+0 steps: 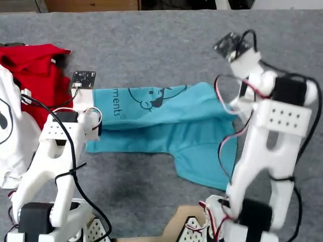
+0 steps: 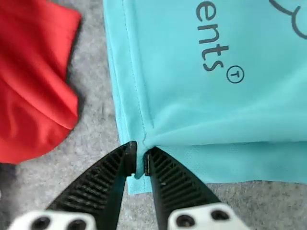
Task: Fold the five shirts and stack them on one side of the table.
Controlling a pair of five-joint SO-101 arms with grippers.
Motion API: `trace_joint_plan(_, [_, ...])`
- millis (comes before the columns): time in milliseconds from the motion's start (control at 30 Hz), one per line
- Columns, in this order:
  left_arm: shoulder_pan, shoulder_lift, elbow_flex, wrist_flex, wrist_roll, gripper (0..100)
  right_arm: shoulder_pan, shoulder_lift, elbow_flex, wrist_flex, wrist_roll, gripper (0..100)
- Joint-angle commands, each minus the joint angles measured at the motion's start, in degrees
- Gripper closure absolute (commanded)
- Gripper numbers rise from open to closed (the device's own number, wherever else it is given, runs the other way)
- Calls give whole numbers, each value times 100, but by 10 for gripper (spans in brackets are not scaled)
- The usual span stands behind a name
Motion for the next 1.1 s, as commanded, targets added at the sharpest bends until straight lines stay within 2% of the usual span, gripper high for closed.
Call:
trace_joint_plan(0, [35,-207,-18,-70,-167,981,180,-884,1015,-396,255,993])
trace_joint_plan(333, [35,-207,527,-62,-870,981,980,-2308,3521,-932,1134,993])
trace_joint_plan(600, [-413,-207,448,-35,-1407,981,1042,-3257,4699,-897,1503,993])
trace_joint_plan(933, [70,-207,949,-70,-1459,981,1200,-3758,5525,-932,1705,993])
trace_joint_plan(1067, [44,-207,1011,-70,-1468,981,1358,-3785,5543,-932,1881,994])
